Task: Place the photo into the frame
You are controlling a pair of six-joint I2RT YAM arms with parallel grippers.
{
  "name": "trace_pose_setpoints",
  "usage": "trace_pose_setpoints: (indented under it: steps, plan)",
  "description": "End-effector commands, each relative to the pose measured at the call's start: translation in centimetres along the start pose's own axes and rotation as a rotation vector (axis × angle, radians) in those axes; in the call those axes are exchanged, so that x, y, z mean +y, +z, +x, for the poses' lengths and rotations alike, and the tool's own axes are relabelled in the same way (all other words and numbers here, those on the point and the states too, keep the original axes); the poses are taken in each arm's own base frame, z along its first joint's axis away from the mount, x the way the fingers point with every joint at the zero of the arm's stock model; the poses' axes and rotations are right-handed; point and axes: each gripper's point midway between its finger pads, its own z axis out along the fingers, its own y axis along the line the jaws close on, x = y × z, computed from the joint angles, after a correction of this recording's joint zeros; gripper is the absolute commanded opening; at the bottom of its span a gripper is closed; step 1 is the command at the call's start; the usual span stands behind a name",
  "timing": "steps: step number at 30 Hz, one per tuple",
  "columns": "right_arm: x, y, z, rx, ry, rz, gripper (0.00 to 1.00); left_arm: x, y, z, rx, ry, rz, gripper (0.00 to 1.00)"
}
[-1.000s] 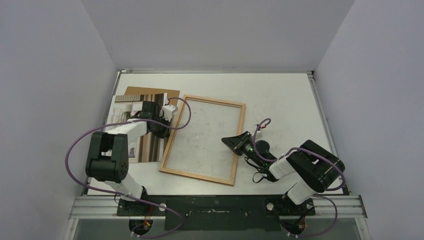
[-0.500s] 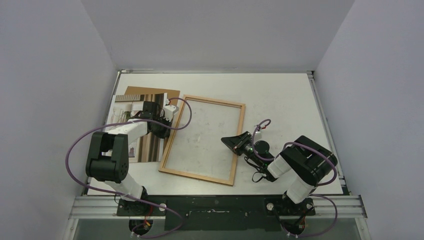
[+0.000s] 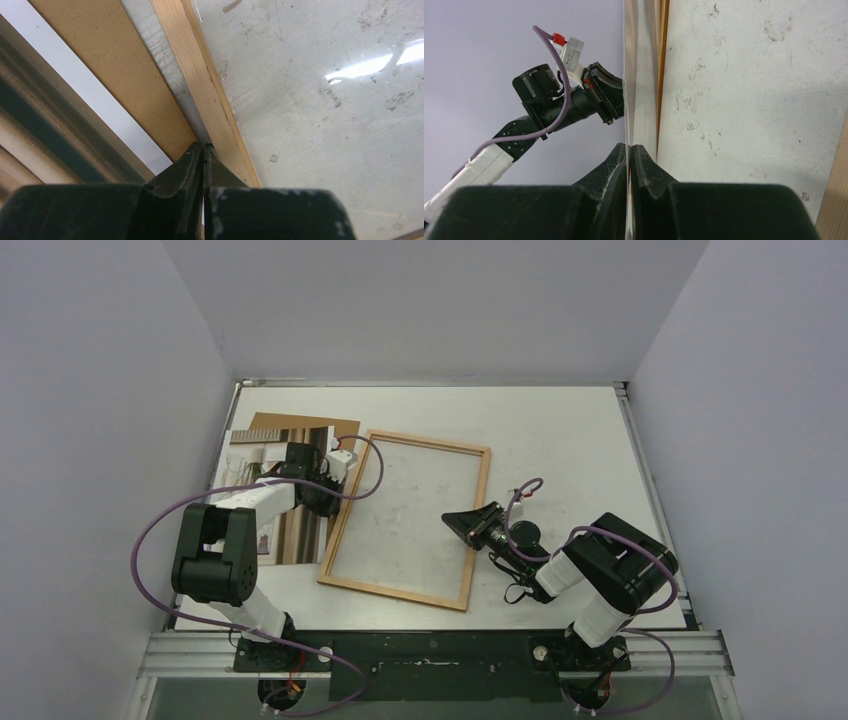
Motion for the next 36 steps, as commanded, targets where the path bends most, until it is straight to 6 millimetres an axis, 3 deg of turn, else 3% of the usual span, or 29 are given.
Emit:
trace_pose_setpoints:
  steps: [1,13,29,36]
  plan:
    - [3.6,0.1,-0.9,-0.029,0.024,-0.131,0.05,-0.7,-0.2,-1.0,-0.036,0.024,0.020,0.00]
    - [3.5,0.2,-0.8,-0.036,0.051,-0.124,0.05,-0.9,-0.4,-1.3,-0.045,0.017,0.029,0.00]
    - [1.8,0.2,0.1,-0.048,0.072,-0.078,0.05,-1.2,-0.6,-1.5,-0.047,0.009,0.039,0.00]
    - [2.5,-0.3,-0.9,-0.070,0.068,-0.080,0.05,-1.2,-0.7,-1.5,-0.050,0.010,0.038,0.00]
